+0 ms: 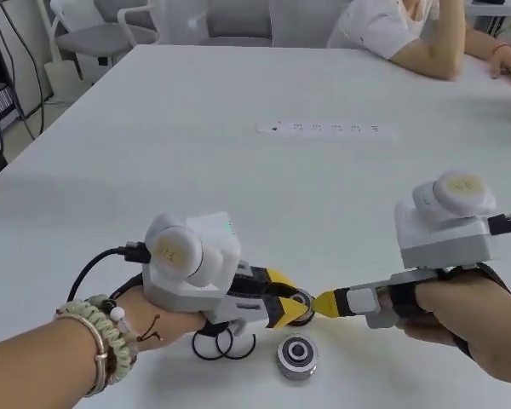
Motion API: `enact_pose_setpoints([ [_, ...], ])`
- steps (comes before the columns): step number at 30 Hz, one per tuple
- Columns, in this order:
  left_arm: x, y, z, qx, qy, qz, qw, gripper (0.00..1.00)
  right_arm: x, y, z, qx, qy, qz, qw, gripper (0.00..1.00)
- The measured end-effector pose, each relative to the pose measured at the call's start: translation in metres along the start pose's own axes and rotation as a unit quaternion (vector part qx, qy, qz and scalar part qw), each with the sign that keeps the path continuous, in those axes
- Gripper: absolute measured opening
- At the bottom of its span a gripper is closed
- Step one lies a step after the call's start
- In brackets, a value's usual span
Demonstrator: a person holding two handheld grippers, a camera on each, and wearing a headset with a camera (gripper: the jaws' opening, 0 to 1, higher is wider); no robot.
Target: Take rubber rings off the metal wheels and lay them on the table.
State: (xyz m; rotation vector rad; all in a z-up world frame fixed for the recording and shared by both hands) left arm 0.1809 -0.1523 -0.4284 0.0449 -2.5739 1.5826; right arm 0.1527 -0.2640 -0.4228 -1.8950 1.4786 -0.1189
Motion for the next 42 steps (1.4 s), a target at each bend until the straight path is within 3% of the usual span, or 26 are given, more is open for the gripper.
enact_pose_setpoints([
  [42, -0.0011, -0.0003, 0.0007, 0.007, 0.0, -0.008, 0.9999, 0.08, -0.003, -0.0054, -0.005, 0.008, 0.001, -0.011, 0.9999, 0.0],
])
Point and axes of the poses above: the centre of the closed fingertips' face, and the gripper's own axes: z roughly forward along the fingers, x roughly to its right, y roughly out of its underside, the point moved 7 cm from there along -z, roughly backward along the fingers, and after that the axes turned 14 degrees about y, right-handed, at the moved point
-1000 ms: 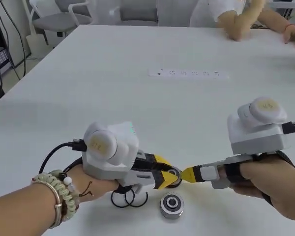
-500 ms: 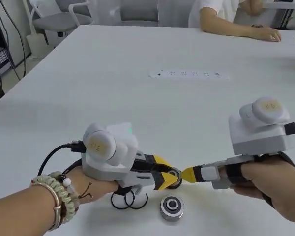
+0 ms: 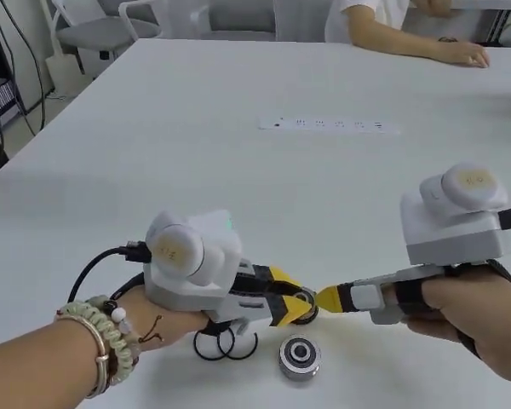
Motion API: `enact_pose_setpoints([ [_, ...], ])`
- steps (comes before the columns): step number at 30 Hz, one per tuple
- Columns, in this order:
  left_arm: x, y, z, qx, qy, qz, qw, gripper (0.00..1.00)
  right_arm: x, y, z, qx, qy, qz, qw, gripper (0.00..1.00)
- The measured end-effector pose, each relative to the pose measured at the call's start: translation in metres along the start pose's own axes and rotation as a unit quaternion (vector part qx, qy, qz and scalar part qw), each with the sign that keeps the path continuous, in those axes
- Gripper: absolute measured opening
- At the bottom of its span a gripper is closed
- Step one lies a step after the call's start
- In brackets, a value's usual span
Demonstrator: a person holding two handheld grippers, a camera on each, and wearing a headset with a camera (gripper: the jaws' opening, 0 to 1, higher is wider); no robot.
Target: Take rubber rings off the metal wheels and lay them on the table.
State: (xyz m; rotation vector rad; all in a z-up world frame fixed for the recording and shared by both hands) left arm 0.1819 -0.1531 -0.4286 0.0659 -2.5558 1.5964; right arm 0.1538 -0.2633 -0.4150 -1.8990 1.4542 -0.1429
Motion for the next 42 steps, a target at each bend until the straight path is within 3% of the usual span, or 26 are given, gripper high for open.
enact_pose_setpoints([
  [28, 0.001, -0.001, 0.002, -0.009, -0.002, 0.012, 0.9999, 0.08, -0.007, -0.006, -0.004, 0.015, -0.016, -0.008, 0.9997, 0.0],
  [42, 0.002, -0.006, 0.001, -0.045, -0.003, 0.014, 0.9989, 0.08, 0.004, -0.005, -0.003, 0.012, 0.014, 0.008, 0.9998, 0.0],
])
Point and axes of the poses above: the centre of the closed fingertips' face, and the gripper's own axes: z roughly forward along the fingers, x roughly to its right, y roughly out of its underside, the point moved 7 cm from there along -z, roughly backward along the fingers, and after that the axes turned 14 degrees about y, right-handed, at the moved point
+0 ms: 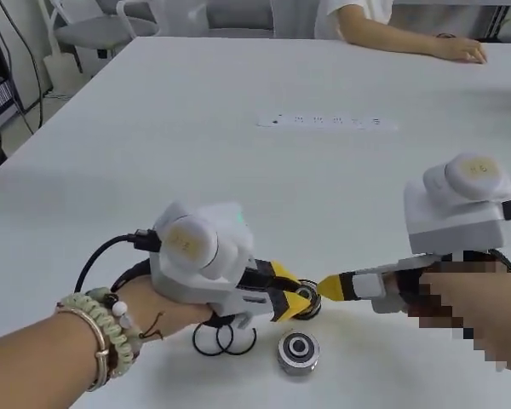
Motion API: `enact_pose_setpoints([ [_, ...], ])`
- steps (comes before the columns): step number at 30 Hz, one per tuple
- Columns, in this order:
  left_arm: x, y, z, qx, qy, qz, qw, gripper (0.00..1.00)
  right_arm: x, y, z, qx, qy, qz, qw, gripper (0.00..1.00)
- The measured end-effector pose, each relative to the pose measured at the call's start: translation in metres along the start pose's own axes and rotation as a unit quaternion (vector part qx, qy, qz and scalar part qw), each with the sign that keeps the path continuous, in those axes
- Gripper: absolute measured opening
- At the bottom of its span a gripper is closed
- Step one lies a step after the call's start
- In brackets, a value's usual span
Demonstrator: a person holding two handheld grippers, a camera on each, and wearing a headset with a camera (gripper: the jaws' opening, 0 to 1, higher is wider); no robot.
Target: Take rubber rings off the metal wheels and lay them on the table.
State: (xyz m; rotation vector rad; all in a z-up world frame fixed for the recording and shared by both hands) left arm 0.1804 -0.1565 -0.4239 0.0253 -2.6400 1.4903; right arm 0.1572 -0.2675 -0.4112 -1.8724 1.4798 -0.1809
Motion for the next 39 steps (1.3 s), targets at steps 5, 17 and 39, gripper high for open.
enact_pose_setpoints([
  [5, 0.0, 0.001, -0.003, -0.004, 0.005, 0.001, 1.0, 0.06, 0.002, -0.002, 0.0, 0.005, 0.003, 0.007, 1.0, 0.0],
  [17, 0.0, 0.001, -0.002, -0.003, 0.004, 0.004, 1.0, 0.05, -0.008, -0.009, -0.005, 0.024, -0.024, 0.019, 0.9992, 0.0],
  [39, 0.008, -0.021, -0.013, -0.01, 0.025, 0.018, 0.9995, 0.15, 0.002, -0.004, -0.007, 0.01, -0.005, 0.033, 0.9994, 0.0],
])
Point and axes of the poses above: the centre of the closed fingertips' face, and the gripper's own axes: z roughly forward along the fingers, x roughly to its right, y roughly out of its underside, the point moved 7 cm from there along -z, roughly backward along the fingers, and after that the axes turned 14 degrees about y, right-handed, at the moved point
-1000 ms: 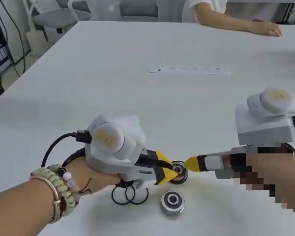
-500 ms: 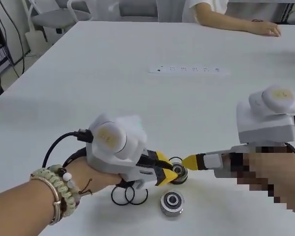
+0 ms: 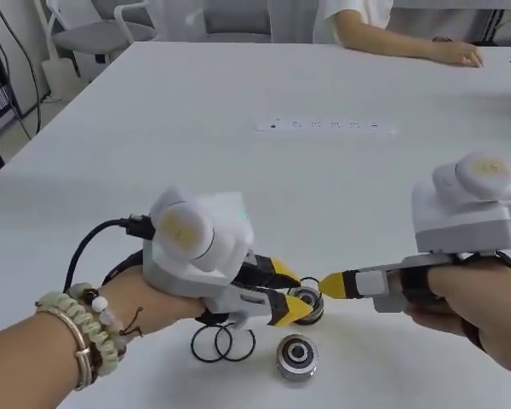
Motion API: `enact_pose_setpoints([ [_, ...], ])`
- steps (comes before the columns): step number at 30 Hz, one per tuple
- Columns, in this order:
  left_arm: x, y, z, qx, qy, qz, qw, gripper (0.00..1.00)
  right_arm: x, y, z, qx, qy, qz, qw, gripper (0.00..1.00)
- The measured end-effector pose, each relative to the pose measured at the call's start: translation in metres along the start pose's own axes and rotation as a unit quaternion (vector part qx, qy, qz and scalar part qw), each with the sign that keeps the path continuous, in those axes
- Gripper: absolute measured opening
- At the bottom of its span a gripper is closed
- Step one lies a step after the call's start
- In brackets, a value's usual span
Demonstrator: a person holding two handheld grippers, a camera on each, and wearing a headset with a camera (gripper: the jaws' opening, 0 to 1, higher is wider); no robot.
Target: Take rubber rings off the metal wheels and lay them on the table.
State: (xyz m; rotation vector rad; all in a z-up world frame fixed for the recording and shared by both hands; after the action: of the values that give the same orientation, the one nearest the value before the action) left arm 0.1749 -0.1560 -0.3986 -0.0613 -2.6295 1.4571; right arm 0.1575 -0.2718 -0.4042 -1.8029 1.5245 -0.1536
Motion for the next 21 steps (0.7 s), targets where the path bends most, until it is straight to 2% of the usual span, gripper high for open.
enact_pose_setpoints([
  [2, 0.001, -0.007, -0.005, 0.016, -0.001, 0.003, 0.9999, 0.18, 0.001, -0.001, -0.001, 0.003, -0.001, 0.003, 1.0, 0.0],
  [5, 0.002, -0.014, -0.011, 0.014, 0.004, 0.007, 0.9999, 0.23, 0.002, -0.004, -0.004, 0.009, 0.0, 0.009, 0.9999, 0.0],
  [7, 0.002, -0.019, -0.016, 0.022, 0.002, 0.014, 0.9997, 0.26, 0.003, -0.005, -0.006, 0.013, 0.0, 0.013, 0.9998, 0.0],
  [10, 0.003, -0.024, -0.02, 0.034, 0.009, -0.006, 0.9994, 0.35, 0.005, -0.007, -0.009, 0.019, 0.001, 0.017, 0.9997, 0.0],
  [12, 0.006, -0.027, -0.02, 0.029, 0.017, 0.0, 0.9994, 0.43, 0.006, -0.009, -0.011, 0.024, 0.002, 0.021, 0.9995, 0.0],
  [16, 0.011, -0.035, -0.023, 0.019, 0.027, 0.013, 0.9994, 0.52, 0.008, -0.012, -0.015, 0.034, 0.003, 0.028, 0.999, 0.0],
  [21, 0.016, -0.05, -0.034, 0.024, 0.036, 0.027, 0.9987, 0.64, 0.009, -0.017, -0.021, 0.048, 0.003, 0.035, 0.9982, 0.0],
])
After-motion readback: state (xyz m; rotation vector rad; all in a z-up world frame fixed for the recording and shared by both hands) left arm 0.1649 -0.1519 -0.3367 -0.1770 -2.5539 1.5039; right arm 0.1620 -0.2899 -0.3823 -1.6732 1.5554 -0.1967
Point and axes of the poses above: the centre of the closed fingertips' face, and the gripper's own axes: z roughly forward along the fingers, x roughly to its right, y roughly out of its underside, the point moved 7 cm from there along -z, roughly backward along the fingers, and after that the axes turned 14 degrees about y, right-handed, at the moved point
